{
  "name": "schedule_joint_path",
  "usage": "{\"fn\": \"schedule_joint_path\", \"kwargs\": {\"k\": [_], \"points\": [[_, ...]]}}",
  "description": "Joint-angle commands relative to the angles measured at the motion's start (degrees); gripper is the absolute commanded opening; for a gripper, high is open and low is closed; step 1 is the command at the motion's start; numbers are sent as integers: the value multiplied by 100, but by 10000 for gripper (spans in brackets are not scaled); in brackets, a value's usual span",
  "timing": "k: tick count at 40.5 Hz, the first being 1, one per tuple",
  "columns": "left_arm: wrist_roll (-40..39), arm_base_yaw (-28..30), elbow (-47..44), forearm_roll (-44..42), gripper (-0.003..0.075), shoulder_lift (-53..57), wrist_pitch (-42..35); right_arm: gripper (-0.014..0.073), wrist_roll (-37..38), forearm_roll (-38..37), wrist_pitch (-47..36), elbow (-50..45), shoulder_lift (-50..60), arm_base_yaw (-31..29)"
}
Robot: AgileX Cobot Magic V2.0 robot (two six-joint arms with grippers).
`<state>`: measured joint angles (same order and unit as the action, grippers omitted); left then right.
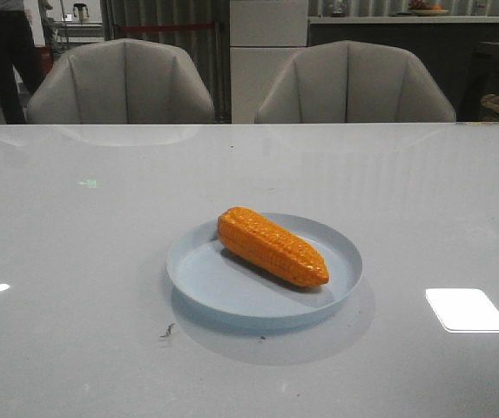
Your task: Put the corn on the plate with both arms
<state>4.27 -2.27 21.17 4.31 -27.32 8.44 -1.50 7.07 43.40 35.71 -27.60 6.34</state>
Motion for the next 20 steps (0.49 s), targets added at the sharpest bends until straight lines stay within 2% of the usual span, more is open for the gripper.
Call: {"fn": "schedule_joint_path", "kwargs": {"k": [1, 4, 13, 20], "points": [[85, 0, -273, 98, 100, 569, -943, 549, -15, 18, -395, 149, -32, -33], [85, 0, -675, 98, 100, 1111, -1172, 549, -15, 18, -395, 149, -32, -33], [85, 0, -1494, 17, 100, 2449, -1162, 549, -15, 18, -395, 149, -32, -33], [85, 0, -1963, 8, 100, 2889, -1243, 549, -15, 18, -396, 149, -32, -33]]}}
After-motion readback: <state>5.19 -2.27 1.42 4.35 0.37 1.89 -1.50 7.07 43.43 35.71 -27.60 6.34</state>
